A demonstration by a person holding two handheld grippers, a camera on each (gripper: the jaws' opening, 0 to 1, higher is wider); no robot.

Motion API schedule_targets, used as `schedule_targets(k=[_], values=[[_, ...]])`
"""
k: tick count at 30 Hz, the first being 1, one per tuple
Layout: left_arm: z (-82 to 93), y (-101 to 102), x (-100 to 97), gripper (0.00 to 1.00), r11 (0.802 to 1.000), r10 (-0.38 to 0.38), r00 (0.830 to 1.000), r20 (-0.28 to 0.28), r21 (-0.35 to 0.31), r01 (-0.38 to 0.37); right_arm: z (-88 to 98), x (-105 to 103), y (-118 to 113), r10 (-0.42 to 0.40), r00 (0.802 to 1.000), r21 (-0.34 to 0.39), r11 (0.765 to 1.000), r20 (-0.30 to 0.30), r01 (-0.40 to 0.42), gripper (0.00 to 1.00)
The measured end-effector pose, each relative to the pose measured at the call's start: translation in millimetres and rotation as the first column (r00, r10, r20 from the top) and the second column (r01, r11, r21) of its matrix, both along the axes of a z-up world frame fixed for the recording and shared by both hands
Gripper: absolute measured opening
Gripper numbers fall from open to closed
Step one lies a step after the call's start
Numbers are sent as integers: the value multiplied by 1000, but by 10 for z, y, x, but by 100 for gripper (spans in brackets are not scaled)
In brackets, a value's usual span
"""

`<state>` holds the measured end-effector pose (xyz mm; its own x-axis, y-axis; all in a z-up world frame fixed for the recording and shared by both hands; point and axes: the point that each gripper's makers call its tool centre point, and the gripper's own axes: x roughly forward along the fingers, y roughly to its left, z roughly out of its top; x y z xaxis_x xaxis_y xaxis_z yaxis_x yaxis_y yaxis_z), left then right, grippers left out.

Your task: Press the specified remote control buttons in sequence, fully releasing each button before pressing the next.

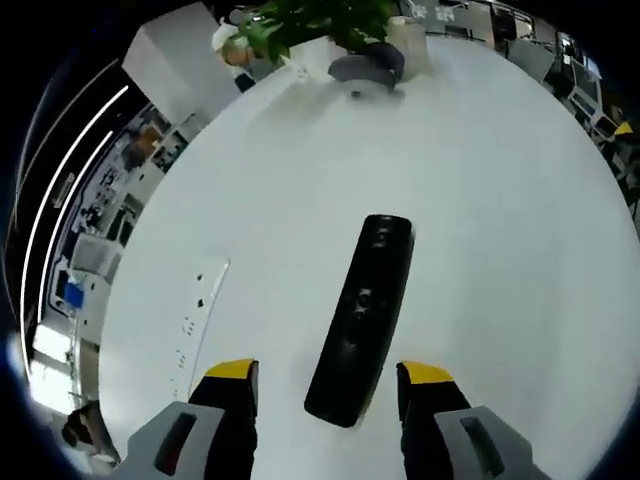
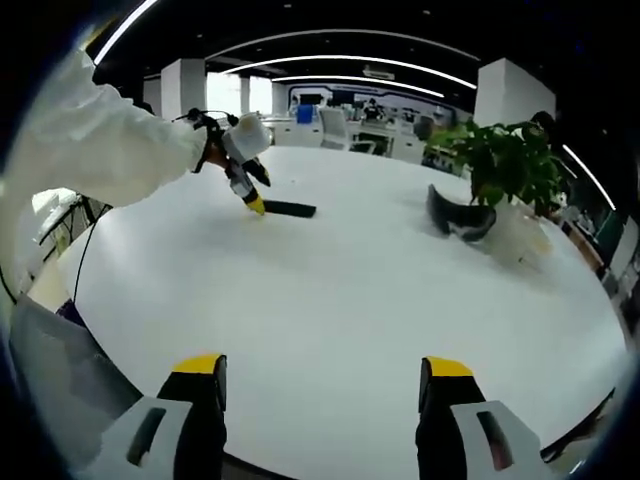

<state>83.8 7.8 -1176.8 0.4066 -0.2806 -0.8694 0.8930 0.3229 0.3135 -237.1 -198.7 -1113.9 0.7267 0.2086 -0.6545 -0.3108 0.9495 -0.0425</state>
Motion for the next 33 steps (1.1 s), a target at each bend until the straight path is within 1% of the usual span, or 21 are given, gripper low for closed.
schedule_targets(k=[2, 6, 10, 12, 13, 14, 15, 16, 18, 21, 22, 23, 25, 26, 27, 28, 29, 33], values=[[0, -9, 10, 58, 1000, -14, 1000, -13, 14, 14, 0, -1, 4, 2, 1000, 1, 1000, 0, -2, 78], [-24, -18, 18, 58, 999, -25, 997, -74, 34, 28, -15, -8, 17, 11, 1000, -9, 1000, -7, -11, 78], [-35, -47, 19, 59, 993, -84, 992, -99, 73, 92, -11, -5, 19, 8, 1000, -7, 1000, -5, -8, 78], [-49, -67, -14, 56, 988, -108, 986, -124, 97, 120, -15, -4, 16, 6, 1000, -8, 1000, -8, -6, 78], [-59, -79, -49, 53, 983, -135, 980, -146, 104, 151, -13, -1, 19, 6, 1000, -7, 1000, -7, -6, 78], [-73, -92, -89, 49, 979, -155, 973, -173, 104, 175, -12, 1, 23, 7, 1000, -7, 1000, -7, -7, 77], [-84, -96, -99, 46, 978, -156, 969, -189, 107, 178, -16, -1, 27, 9, 1000, -9, 1000, -9, -9, 77], [-79, -97, -73, 46, 978, -154, 971, -182, 109, 175, -18, -3, 29, 11, 1000, -11, 1000, -11, -11, 77], [-79, -79, -35, 49, 980, -146, 970, -194, 103, 168, -16, -1, 29, 12, 1000, -15, 1000, -9, -12, 77], [-108, -53, -32, 51, 991, -104, 963, -250, 53, 120, -15, -1, 25, 9, 1000, -14, 1000, -11, -9, 77], [-115, -43, -18, 52, 993, -100, 959, -265, 34, 113, -14, 0, 24, 8, 1000, -14, 1000, -11, -8, 77], [-117, -30, 4, 52, 992, -109, 958, -266, 26, 120, -13, 1, 26, 8, 1000, -14, 1000, -10, -8, 77], [-130, -43, -29, 49, 991, -124, 949, -291, 5, 131, -17, 1, 32, 11, 1000, -15, 1000, -12, -11, 77], [-140, -52, -77, 45, 991, -125, 939, -321, -7, 130, -20, 1, 32, 12, 1000, -18, 1000, -14, -12, 77], [-148, -69, -105, 43, 989, -144, 933, -330, -12, 149, -20, 0, 33, 12, 1000, -19, 1000, -15, -13, 77], [-143, -78, -98, 42, 984, -172, 935, -311, -12, 177, -18, 0, 34, 13, 1000, -19, 1000, -14, -13, 77], [-152, -85, -136, 40, 983, -177, 931, -320, -12, 183, -16, 1, 35, 13, 1000, -19, 1000, -14, -13, 77], [-152, -86, -130, 39, 984, -170, 932, -320, -14, 175, -24, -7, 35, 14, 1000, -24, 1000, -19, -14, 76]])
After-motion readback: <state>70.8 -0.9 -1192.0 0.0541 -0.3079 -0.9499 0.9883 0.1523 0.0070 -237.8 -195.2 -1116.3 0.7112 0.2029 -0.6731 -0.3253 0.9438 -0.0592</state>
